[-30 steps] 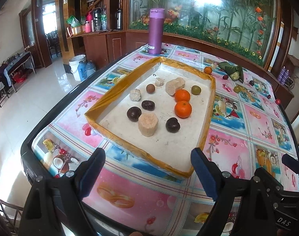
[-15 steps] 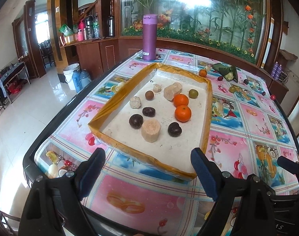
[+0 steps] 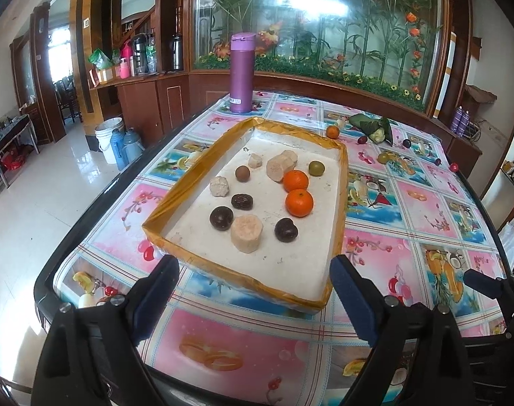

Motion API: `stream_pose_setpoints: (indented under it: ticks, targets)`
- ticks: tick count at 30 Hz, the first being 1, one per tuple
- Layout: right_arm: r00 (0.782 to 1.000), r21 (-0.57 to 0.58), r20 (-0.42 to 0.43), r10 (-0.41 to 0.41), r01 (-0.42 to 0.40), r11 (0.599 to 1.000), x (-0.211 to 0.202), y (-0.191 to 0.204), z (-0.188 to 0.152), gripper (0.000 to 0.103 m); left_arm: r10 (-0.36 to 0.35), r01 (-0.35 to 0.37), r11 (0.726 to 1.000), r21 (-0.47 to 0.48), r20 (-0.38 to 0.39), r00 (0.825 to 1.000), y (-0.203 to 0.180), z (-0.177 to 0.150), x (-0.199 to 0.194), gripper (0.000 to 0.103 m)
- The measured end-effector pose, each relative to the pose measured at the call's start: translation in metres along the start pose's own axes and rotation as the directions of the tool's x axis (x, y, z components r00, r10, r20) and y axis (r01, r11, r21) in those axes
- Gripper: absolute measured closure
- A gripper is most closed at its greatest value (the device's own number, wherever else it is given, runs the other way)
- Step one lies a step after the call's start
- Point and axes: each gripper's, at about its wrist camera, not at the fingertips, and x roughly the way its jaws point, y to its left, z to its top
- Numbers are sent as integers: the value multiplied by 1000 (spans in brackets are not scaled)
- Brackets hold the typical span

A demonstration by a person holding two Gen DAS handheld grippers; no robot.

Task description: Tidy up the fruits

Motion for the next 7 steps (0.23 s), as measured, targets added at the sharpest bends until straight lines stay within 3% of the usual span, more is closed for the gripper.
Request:
stream_pose_setpoints:
  ticks: [7]
  targets:
    - [1000,8,-3,-3,3,1000,0,0,-2,8,15,-15,1000,3,9,1000,1,-1,-2,5]
